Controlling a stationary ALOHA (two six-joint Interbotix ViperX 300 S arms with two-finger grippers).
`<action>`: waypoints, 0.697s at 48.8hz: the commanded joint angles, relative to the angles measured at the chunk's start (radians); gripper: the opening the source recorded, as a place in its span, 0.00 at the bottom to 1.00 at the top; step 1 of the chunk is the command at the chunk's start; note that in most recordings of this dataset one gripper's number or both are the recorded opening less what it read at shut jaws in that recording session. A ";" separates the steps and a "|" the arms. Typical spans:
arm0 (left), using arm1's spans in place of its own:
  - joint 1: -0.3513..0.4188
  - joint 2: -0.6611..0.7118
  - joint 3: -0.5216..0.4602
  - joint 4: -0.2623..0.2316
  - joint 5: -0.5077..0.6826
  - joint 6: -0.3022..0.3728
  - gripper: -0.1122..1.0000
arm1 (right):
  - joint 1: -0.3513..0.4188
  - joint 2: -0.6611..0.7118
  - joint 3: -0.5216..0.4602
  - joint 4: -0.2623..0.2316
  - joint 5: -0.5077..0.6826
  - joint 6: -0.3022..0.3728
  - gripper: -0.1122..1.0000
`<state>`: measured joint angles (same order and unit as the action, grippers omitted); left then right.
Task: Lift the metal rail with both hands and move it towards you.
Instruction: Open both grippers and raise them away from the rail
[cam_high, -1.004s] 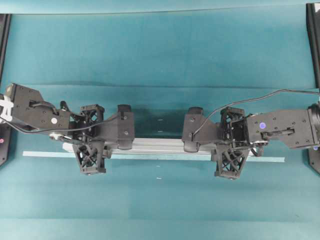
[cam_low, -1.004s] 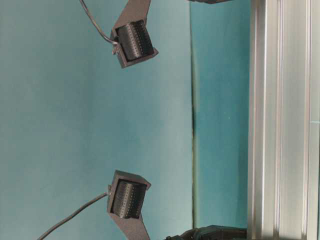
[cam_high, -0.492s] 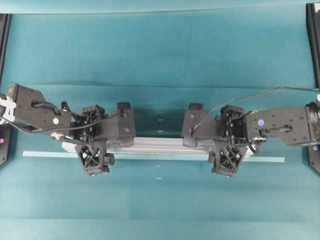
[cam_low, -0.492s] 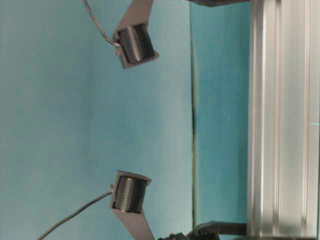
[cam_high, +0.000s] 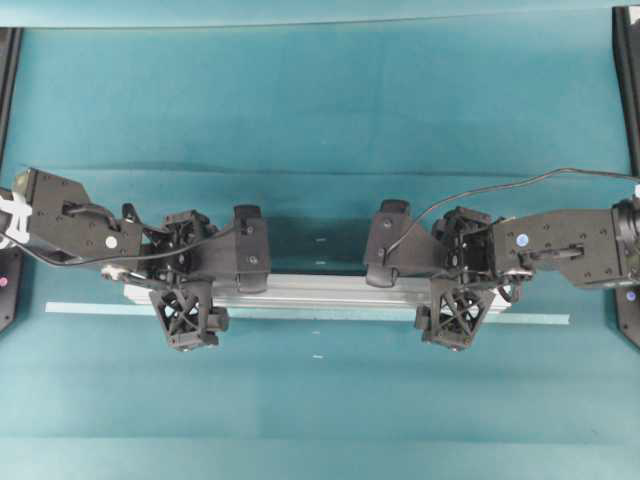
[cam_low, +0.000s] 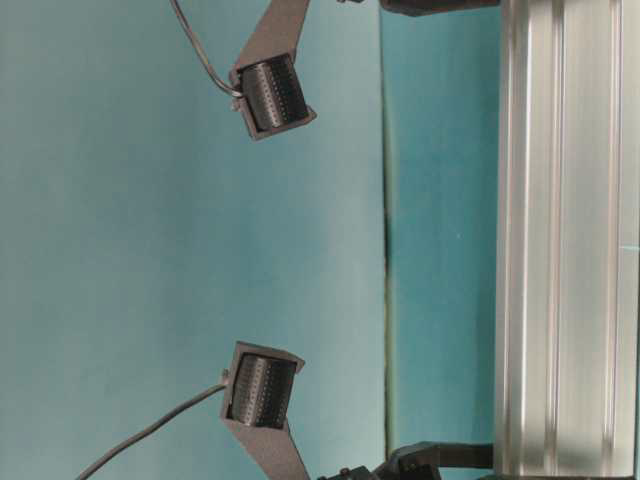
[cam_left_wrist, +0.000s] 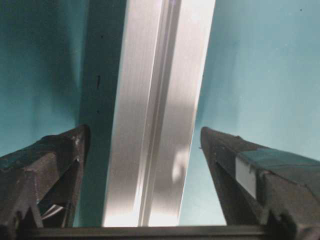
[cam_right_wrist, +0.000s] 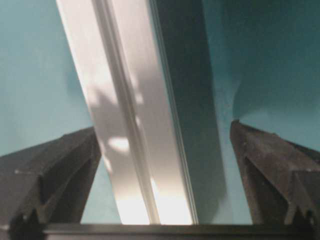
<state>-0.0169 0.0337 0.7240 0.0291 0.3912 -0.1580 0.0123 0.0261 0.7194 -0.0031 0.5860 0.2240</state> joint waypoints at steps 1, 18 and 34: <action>-0.002 -0.012 -0.005 -0.003 -0.005 0.002 0.91 | 0.002 0.000 -0.005 0.003 -0.008 -0.003 0.99; -0.002 -0.075 -0.014 -0.002 0.003 0.002 0.91 | 0.002 -0.069 -0.017 0.003 -0.009 -0.008 0.99; -0.002 -0.275 -0.014 -0.002 0.086 0.031 0.93 | 0.002 -0.255 -0.012 0.002 0.005 -0.002 0.99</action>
<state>-0.0169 -0.1841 0.7225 0.0276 0.4694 -0.1350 0.0123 -0.1856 0.7148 -0.0031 0.5906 0.2194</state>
